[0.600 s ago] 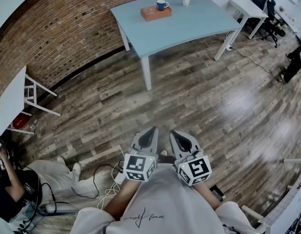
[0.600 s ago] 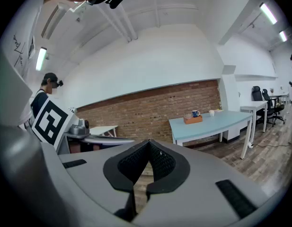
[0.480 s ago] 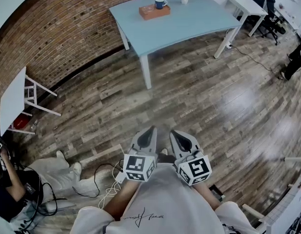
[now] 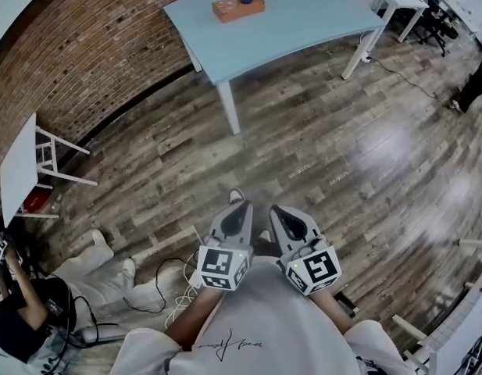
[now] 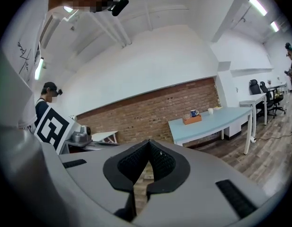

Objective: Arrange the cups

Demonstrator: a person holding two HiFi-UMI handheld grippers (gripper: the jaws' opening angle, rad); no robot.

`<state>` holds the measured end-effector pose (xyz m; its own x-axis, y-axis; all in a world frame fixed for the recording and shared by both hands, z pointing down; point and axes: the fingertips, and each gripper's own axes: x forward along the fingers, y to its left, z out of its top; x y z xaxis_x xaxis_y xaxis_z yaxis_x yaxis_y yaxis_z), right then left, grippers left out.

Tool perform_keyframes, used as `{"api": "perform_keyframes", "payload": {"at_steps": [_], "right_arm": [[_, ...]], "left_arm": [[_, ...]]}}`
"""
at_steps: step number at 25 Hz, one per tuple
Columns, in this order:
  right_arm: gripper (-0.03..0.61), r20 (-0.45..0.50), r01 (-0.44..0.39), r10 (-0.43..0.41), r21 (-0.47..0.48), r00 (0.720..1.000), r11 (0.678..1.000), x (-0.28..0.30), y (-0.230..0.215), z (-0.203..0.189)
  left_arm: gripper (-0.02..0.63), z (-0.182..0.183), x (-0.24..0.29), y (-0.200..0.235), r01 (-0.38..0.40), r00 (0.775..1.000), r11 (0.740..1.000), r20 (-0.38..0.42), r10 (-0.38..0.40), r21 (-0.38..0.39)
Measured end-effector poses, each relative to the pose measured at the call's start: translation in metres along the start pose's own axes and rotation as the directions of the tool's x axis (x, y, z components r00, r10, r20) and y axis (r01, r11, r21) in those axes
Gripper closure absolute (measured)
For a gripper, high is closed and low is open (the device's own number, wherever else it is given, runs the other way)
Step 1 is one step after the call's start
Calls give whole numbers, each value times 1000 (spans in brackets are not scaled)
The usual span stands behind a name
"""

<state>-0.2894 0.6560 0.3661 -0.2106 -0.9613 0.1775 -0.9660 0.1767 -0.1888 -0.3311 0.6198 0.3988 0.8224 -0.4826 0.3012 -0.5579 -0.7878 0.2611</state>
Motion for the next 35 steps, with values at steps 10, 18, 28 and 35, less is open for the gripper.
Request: {"api": "perform_keyframes", "payload": {"at_steps": [10,18,28,35], "right_arm": [[558,-39,-1,2,25,999,1000,45,-37,9],[558,-36,-23,23,12,999,1000,101,-54,30],[558,-34,9,-8,12,999,1000,162,-68,48],[558,-9,44,-44,-5,999,999,197,-71,64]], "left_arm": [[607,21,43,29,7,1000,999,-9,-6,33],[607,58,80,63,28,1000,999,9,-28,36],[607,95,113,112,57,998,997,26,-59,43],[607,116,128,142,73,996,996,50,-76,58]]}}
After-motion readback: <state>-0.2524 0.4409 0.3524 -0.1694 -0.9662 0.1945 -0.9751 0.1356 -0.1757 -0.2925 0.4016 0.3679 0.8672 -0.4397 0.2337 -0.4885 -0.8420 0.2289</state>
